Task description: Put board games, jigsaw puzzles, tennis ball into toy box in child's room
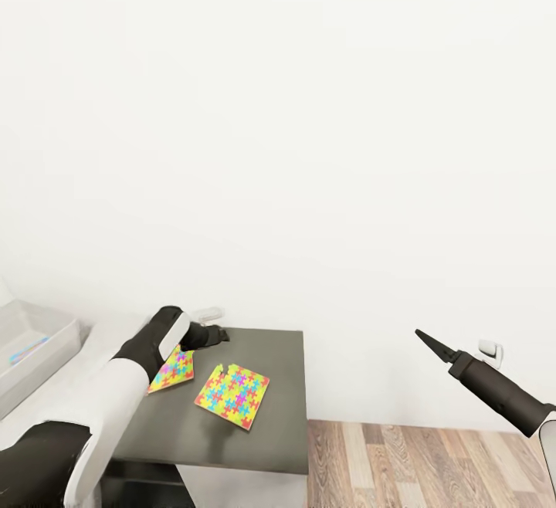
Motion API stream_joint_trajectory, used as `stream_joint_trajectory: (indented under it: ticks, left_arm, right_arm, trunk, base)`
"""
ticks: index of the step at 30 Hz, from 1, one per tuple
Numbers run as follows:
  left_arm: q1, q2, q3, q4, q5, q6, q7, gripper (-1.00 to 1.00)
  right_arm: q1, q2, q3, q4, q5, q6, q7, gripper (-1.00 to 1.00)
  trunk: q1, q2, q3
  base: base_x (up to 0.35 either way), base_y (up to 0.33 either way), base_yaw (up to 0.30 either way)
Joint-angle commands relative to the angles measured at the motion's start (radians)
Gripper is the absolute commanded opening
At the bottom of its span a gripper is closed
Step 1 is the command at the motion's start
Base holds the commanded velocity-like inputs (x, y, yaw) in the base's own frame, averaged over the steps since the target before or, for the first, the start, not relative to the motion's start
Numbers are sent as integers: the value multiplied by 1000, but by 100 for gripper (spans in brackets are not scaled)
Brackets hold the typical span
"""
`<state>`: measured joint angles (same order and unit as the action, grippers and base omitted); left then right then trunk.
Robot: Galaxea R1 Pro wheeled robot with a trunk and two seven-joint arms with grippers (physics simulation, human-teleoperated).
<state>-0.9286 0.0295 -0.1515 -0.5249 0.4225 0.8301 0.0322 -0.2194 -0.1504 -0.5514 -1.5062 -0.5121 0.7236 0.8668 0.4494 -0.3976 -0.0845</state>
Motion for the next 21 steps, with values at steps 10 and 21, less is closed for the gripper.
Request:
stream_joint_trajectory:
  ticks: [10,21]
  left_arm:
    - [-13,53,-8,-1,1,1,-183,100]
    - [-13,55,-24,25,-107,-116,-196,100]
  right_arm:
    - [-1,-2,-1,0,-3,5,4,100]
    - [-1,-2,-1,0,-3,4,4,100]
  trunk:
    - [1,-2,-19]
    - [1,-2,-37]
  base:
    - [0,0,0]
    - [0,0,0]
